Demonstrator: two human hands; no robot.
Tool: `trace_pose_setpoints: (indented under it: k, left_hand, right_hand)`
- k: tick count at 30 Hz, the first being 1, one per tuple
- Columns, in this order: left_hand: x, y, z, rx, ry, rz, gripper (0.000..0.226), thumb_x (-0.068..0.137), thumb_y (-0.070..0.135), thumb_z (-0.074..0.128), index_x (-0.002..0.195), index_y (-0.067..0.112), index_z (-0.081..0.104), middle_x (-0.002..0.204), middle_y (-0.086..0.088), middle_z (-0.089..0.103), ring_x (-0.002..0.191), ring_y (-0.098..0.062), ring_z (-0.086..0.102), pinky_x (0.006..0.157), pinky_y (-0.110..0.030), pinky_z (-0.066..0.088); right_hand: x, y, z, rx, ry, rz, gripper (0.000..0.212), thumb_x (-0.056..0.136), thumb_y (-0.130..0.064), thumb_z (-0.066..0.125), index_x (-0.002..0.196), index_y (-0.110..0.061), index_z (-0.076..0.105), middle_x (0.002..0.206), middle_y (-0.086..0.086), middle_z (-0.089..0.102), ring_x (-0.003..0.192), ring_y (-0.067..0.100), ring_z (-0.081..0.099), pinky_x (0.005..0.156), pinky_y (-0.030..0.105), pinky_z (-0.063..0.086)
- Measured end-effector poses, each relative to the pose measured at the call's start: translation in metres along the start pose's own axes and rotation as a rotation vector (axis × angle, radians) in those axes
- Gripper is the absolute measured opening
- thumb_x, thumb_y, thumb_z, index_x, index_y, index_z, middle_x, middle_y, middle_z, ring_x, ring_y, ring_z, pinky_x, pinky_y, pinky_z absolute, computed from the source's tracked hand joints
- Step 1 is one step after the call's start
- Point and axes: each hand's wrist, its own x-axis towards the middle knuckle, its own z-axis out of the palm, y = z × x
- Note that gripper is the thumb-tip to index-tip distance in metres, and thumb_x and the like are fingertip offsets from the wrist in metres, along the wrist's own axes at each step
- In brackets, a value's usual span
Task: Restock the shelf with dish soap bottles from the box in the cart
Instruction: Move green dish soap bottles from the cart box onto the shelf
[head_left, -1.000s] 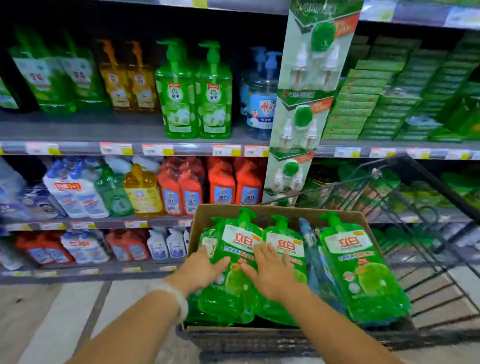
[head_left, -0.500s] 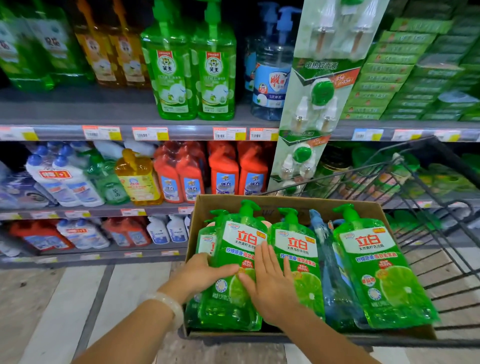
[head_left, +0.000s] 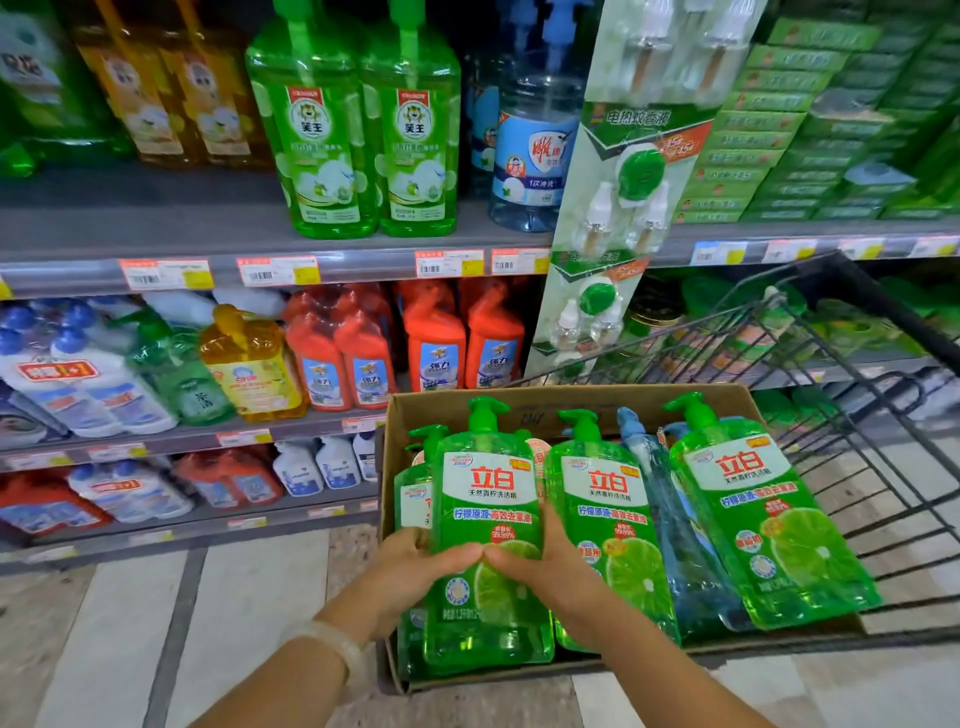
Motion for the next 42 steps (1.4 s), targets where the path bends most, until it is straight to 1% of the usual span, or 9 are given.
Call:
trace_pose_setpoints:
  k: [4, 8, 14, 17, 19, 24, 32, 37, 42]
  left_hand:
    - [0.000, 0.000, -0.008, 0.015, -0.043, -0.004, 0.070, 0.048, 0.044, 0.082, 0.106, 0.013, 0.058, 0.104, -0.006, 0.071, 0.095, -0.022, 0.069, 0.085, -0.041, 0.056]
    - [-0.002, 0.010, -0.008, -0.003, -0.111, -0.053, 0.064, 0.055, 0.034, 0.083, 0.110, 0.013, 0.057, 0.104, -0.003, 0.071, 0.096, -0.019, 0.067, 0.080, -0.037, 0.055]
    - [-0.016, 0.026, -0.002, -0.012, -0.050, -0.008, 0.075, 0.058, 0.024, 0.085, 0.123, 0.009, 0.050, 0.117, -0.005, 0.065, 0.110, -0.021, 0.060, 0.099, -0.040, 0.045]
    - [-0.026, 0.040, -0.002, -0.072, -0.031, 0.102, 0.070, 0.061, 0.018, 0.082, 0.124, 0.010, 0.052, 0.116, -0.004, 0.067, 0.110, -0.019, 0.061, 0.102, -0.035, 0.043]
    - [-0.036, 0.053, -0.005, -0.065, -0.041, 0.205, 0.047, 0.070, 0.008, 0.077, 0.112, 0.019, 0.059, 0.105, 0.004, 0.072, 0.099, -0.010, 0.066, 0.086, -0.021, 0.051]
    - [-0.068, 0.077, -0.032, -0.082, 0.050, 0.379, 0.046, 0.074, -0.004, 0.072, 0.109, 0.023, 0.057, 0.101, 0.006, 0.073, 0.096, -0.009, 0.068, 0.080, -0.020, 0.054]
    - [-0.147, 0.055, -0.131, -0.180, 0.356, 0.448, 0.051, 0.071, -0.012, 0.070, 0.114, 0.013, 0.057, 0.109, -0.011, 0.070, 0.103, -0.026, 0.066, 0.093, -0.042, 0.051]
    - [-0.205, 0.008, -0.215, -0.277, 0.509, 0.534, 0.044, 0.072, -0.016, 0.066, 0.099, 0.018, 0.064, 0.095, -0.003, 0.075, 0.087, -0.018, 0.070, 0.075, -0.029, 0.057]
    - [-0.270, -0.031, -0.317, -0.341, 0.643, 0.552, 0.049, 0.069, -0.018, 0.066, 0.106, 0.014, 0.060, 0.093, -0.003, 0.074, 0.083, -0.016, 0.071, 0.064, -0.022, 0.056]
  right_hand:
    - [0.007, -0.002, -0.001, 0.133, -0.040, 0.156, 0.105, 0.052, -0.026, 0.086, 0.140, -0.023, 0.029, 0.113, -0.005, 0.065, 0.112, 0.019, 0.057, 0.109, 0.045, 0.037]
    - [0.010, -0.005, -0.001, 0.166, -0.047, 0.210, 0.112, 0.050, -0.021, 0.086, 0.145, -0.021, 0.026, 0.131, 0.004, 0.058, 0.125, 0.025, 0.048, 0.112, 0.047, 0.030]
    - [0.003, -0.027, -0.007, 0.123, -0.065, 0.105, 0.124, 0.053, -0.016, 0.086, 0.149, -0.028, 0.009, 0.145, 0.004, 0.044, 0.134, 0.025, 0.039, 0.115, 0.048, 0.025]
    - [0.004, -0.050, -0.010, 0.090, -0.115, -0.023, 0.089, 0.066, -0.003, 0.080, 0.139, -0.022, 0.032, 0.120, 0.002, 0.066, 0.110, 0.019, 0.063, 0.101, 0.041, 0.046]
    - [0.005, -0.067, -0.010, 0.079, -0.158, -0.113, 0.070, 0.070, 0.001, 0.077, 0.125, -0.025, 0.043, 0.106, 0.000, 0.072, 0.098, 0.017, 0.069, 0.089, 0.035, 0.053]
    - [0.008, -0.112, 0.013, 0.059, -0.330, -0.279, 0.066, 0.070, -0.001, 0.076, 0.118, -0.033, 0.044, 0.103, -0.007, 0.073, 0.093, 0.008, 0.070, 0.066, 0.014, 0.054]
    - [0.006, -0.159, 0.142, -0.076, -0.542, -0.455, 0.056, 0.065, 0.015, 0.073, 0.105, -0.020, 0.055, 0.088, -0.005, 0.075, 0.080, 0.009, 0.070, 0.067, 0.022, 0.055]
    - [-0.011, -0.178, 0.264, -0.215, -0.651, -0.532, 0.066, 0.063, 0.011, 0.078, 0.116, -0.016, 0.050, 0.100, -0.001, 0.071, 0.091, 0.013, 0.068, 0.084, 0.033, 0.055]
    - [-0.035, -0.194, 0.398, -0.251, -0.756, -0.575, 0.070, 0.060, 0.016, 0.077, 0.121, -0.005, 0.048, 0.107, 0.011, 0.069, 0.095, 0.020, 0.067, 0.085, 0.036, 0.056]
